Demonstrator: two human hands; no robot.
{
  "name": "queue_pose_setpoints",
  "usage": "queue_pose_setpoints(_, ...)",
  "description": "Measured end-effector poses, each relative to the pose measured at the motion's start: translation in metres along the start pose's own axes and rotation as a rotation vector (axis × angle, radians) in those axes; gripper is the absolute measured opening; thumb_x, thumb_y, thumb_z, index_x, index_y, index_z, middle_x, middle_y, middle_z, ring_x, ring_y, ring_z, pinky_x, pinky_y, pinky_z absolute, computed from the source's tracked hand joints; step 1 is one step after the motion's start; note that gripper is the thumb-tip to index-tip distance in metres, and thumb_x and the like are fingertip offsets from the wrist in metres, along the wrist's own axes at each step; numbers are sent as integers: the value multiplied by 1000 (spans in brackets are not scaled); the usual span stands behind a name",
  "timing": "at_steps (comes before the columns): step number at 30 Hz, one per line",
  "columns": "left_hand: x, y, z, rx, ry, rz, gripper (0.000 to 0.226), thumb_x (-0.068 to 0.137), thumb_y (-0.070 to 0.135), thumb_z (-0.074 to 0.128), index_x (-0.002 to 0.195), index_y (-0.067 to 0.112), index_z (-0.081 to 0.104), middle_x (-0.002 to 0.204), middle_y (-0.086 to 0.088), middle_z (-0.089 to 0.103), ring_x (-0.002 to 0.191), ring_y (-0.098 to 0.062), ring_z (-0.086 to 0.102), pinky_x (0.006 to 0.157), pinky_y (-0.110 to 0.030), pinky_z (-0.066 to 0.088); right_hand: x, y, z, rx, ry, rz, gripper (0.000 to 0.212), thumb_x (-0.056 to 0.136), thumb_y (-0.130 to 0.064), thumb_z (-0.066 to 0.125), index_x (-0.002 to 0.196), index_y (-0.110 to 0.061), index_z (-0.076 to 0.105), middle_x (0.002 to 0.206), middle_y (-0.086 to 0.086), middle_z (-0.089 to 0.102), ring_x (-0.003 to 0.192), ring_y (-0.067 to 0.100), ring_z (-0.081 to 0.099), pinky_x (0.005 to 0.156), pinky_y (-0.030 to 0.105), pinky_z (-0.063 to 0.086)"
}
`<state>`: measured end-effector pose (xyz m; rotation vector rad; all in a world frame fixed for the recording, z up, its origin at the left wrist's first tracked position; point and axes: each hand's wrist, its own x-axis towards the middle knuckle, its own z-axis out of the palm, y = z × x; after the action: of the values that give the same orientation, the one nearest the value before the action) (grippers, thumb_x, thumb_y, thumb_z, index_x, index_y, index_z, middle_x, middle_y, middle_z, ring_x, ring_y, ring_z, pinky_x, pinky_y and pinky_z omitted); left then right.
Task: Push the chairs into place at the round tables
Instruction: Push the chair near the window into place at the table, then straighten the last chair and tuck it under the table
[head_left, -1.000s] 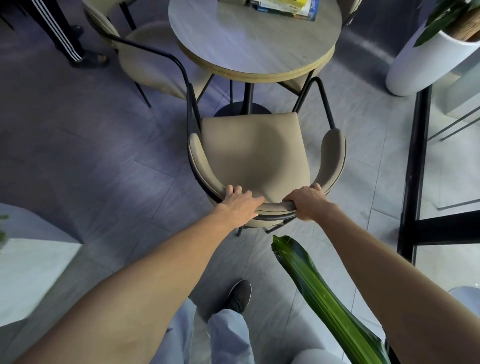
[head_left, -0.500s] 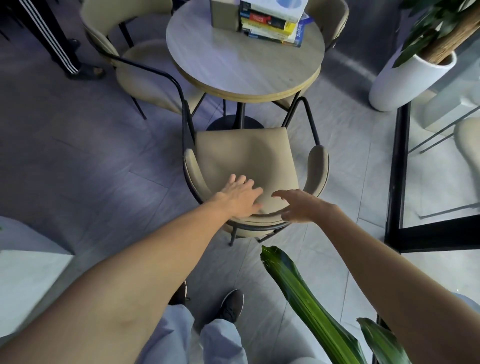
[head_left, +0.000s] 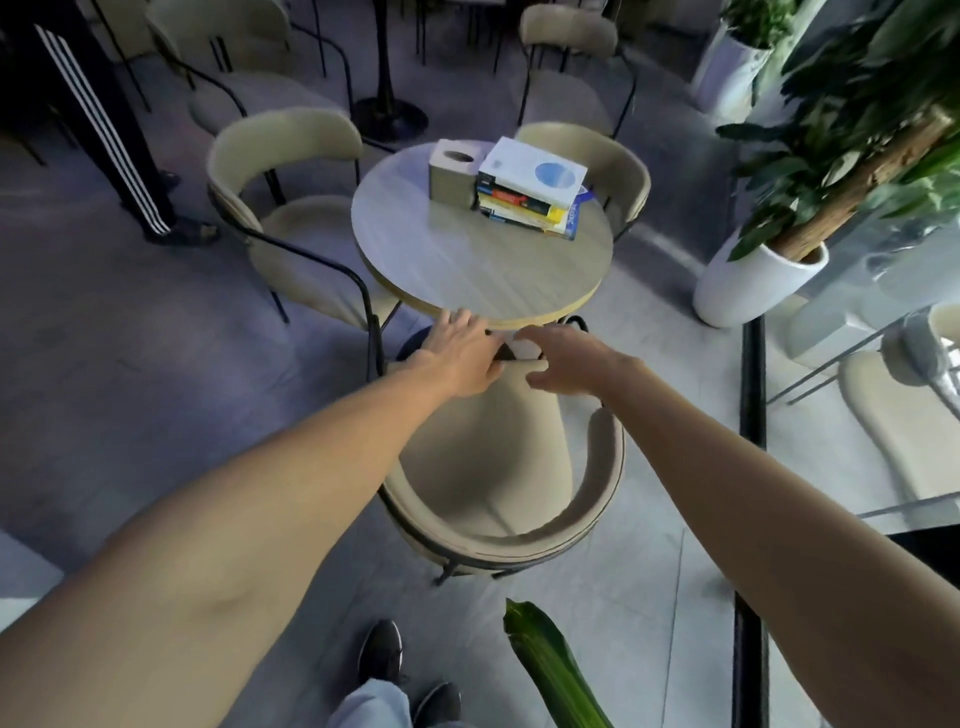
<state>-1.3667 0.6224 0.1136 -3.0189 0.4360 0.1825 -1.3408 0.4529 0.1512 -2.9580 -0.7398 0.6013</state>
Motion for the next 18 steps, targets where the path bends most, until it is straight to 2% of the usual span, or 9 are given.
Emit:
queue_pose_setpoints(4,36,-10,-34,27,28,-38,40,98,45,41,126,21,55,126,-11,54,119,-33,46,96,-45,33,17,10,-32,-37,57,10,64,86,-33,67,144,-24,43,134,8,57,122,28,53,96,42,49)
queue_pose_setpoints(8,73,2,-55,59,19,-51,42,97,47,42,128,21,56,127,-11,54,118,-32,46,95,-46,34,26,45,-51,-77,85,31,63,88,-33,68,145,-27,42,133,5,58,119,26,56,94,41,52)
queue_pose_setpoints(14,141,59,-64,73,-22,-92,40,97,46,43,127,23,56,126,-11,54,118,-31,46,96,-46,35,47,143,-66,-147,110,44,64,88,-36,69,145,-26,43,134,6,57,122,28,55,97,41,50)
queue_pose_setpoints(18,200,110,-68,22,-29,-190,40,97,47,42,126,22,55,128,-12,54,119,-31,46,96,-45,35,60,229,-71,-223,90,11,64,86,-41,67,144,-24,44,135,8,56,123,31,53,100,40,47)
